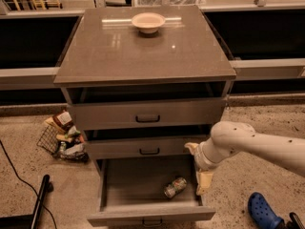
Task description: Pick 7up can from bottom drawer and place on counter
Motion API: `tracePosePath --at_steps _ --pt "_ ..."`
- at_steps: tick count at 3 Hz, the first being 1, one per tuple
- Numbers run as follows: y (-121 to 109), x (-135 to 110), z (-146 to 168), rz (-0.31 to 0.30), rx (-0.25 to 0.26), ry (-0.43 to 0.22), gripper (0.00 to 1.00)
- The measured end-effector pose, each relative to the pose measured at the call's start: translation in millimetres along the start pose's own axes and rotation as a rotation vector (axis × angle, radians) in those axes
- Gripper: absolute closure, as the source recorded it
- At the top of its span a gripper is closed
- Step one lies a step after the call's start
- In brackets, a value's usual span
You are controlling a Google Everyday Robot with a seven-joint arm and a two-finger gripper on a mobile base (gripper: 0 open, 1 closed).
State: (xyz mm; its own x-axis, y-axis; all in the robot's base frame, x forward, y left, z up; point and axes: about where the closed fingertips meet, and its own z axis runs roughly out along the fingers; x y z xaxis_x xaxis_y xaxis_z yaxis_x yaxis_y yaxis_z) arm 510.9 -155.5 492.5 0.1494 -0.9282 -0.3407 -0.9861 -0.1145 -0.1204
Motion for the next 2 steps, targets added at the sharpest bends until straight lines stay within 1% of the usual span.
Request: tracePosePath --at_steps 1,2 --pt "-1.3 25.2 50.4 -0.023 -0.002 -0.021 0.0" --pt "-4.1 42.0 90.6 -0.031 -0.003 -0.073 0.0"
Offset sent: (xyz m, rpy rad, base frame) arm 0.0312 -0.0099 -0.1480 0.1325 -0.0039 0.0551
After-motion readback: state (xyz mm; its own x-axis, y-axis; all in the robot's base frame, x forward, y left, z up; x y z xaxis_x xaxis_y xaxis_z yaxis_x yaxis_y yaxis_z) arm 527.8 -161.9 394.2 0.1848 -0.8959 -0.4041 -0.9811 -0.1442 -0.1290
